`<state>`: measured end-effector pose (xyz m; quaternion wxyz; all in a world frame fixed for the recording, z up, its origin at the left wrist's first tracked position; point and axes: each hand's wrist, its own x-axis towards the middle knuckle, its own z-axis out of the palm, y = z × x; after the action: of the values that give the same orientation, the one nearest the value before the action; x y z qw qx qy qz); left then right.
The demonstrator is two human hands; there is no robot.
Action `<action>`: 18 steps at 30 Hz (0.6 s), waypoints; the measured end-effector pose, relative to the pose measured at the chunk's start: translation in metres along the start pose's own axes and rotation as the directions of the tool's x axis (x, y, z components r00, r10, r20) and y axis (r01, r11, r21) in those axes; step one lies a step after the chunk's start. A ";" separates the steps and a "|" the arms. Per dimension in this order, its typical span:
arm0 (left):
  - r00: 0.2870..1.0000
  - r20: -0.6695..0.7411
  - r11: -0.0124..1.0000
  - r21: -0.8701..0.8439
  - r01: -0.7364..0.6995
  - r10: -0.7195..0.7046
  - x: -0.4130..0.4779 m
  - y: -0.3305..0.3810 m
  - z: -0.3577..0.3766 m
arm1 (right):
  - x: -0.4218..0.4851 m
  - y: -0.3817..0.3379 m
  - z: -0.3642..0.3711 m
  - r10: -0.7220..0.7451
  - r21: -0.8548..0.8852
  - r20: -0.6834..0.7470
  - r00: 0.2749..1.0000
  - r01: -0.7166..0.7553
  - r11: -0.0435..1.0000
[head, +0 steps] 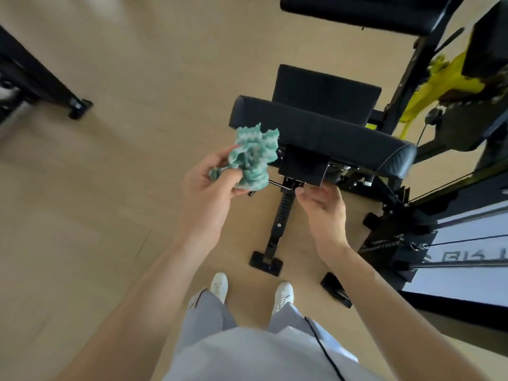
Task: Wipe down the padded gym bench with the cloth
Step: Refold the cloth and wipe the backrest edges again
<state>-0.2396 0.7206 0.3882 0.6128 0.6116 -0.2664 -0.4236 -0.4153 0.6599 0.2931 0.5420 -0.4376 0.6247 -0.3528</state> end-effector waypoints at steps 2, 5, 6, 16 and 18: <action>0.999 -0.004 0.999 0.041 0.034 -0.033 -0.003 -0.007 -0.008 | -0.022 -0.008 0.001 0.039 0.018 0.082 0.996 -0.041 0.999; 0.988 0.147 0.993 0.115 0.034 -0.051 -0.012 -0.021 -0.017 | -0.059 -0.031 0.013 0.002 0.280 0.450 0.893 -0.143 0.949; 0.976 0.212 0.992 0.125 0.020 -0.046 -0.013 -0.023 -0.022 | -0.071 -0.041 0.020 -0.061 0.351 0.482 0.874 -0.129 0.928; 0.937 0.345 0.972 0.196 -0.128 0.054 0.066 0.001 -0.076 | -0.050 -0.099 0.018 -0.635 -0.493 -0.571 0.520 0.401 0.772; 0.894 0.447 0.955 0.269 -0.122 -0.012 0.089 0.004 -0.076 | -0.030 -0.097 0.025 -0.615 -0.563 -0.623 0.483 0.268 0.782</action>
<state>-0.1298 0.6845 0.3669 0.4512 0.5741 -0.4757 -0.4904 -0.3735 0.6527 0.3890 0.0024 -0.4861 0.7138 -0.5042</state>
